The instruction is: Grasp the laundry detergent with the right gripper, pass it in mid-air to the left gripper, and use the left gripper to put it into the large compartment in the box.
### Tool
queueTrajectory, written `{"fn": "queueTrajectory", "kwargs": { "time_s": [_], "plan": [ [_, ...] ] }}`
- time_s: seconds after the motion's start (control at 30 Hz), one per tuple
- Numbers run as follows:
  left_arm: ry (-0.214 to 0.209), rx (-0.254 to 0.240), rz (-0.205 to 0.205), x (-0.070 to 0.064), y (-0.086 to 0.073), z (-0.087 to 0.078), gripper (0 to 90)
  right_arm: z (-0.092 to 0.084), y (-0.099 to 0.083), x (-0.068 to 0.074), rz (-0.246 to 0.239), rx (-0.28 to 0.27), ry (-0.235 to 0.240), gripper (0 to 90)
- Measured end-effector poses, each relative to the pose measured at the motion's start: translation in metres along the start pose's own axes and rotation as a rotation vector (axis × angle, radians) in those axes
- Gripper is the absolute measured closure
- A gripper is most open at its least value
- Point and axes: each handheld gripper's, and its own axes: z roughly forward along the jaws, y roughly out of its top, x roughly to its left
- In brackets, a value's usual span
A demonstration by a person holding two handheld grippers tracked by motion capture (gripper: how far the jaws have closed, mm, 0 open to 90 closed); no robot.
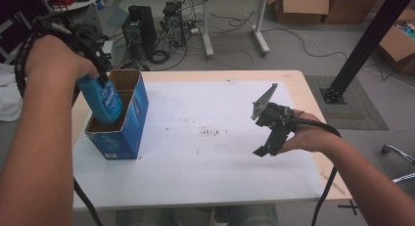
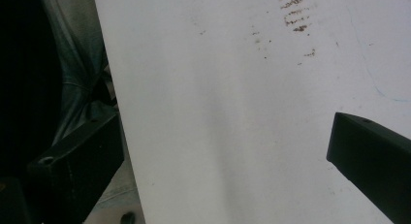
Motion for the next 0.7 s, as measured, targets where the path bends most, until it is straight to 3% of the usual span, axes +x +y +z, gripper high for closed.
{"fn": "queueTrajectory", "kwargs": {
  "time_s": [0.43, 0.7],
  "plan": [
    [0.015, 0.045, 0.008, -0.002, 0.008, 0.054, 38.5, 0.003, -0.002, 0.0, 0.004, -0.009, 0.003, 0.0],
    [0.0, 0.063, 0.008, -0.005, 0.012, 0.087, 38.5, 0.001, -0.002, 0.001, 0.005, -0.009, 0.001, 0.0]
  ]
}}
